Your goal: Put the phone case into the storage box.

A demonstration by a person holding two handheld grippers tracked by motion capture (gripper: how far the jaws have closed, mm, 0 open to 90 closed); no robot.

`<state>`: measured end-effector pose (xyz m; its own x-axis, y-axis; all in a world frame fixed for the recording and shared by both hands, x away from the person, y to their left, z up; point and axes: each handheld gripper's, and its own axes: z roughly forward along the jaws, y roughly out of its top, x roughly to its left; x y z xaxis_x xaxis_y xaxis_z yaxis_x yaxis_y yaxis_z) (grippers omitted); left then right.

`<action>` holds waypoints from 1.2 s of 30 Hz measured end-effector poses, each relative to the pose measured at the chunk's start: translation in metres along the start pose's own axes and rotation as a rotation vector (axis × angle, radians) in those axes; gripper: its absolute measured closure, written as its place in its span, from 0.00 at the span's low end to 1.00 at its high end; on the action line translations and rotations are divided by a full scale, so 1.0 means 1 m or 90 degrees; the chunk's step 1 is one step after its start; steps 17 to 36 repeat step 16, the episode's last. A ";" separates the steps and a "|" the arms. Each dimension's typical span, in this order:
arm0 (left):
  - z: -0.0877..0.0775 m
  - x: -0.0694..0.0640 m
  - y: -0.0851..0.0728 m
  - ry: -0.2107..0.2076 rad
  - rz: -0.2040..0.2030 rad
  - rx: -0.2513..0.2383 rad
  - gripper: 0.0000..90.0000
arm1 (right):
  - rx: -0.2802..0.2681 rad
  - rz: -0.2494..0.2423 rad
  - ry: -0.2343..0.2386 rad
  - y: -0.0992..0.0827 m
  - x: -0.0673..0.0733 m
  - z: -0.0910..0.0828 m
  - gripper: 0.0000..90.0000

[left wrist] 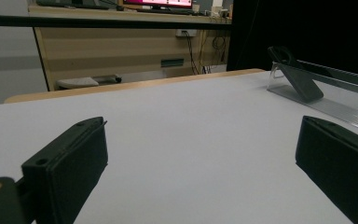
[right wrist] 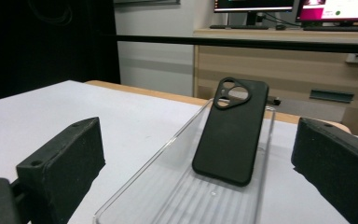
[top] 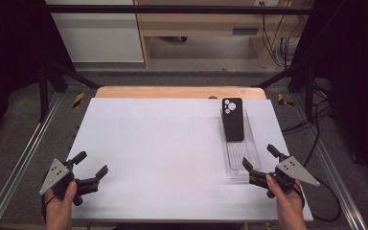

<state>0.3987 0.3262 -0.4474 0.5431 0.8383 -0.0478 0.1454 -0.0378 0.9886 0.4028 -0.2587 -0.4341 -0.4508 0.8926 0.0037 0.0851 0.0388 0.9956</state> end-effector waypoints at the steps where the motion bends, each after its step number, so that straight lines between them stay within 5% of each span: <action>1: 0.000 0.000 0.000 -0.002 0.001 0.000 0.03 | 0.002 -0.002 0.005 -0.001 0.002 0.001 0.03; 9: 0.002 -0.003 0.000 -0.007 0.002 0.001 0.03 | 0.021 -0.013 0.038 -0.012 0.009 0.003 0.04; 36: 0.003 -0.003 0.000 -0.011 -0.002 0.001 0.03 | 0.023 -0.007 0.022 -0.016 0.008 -0.001 0.03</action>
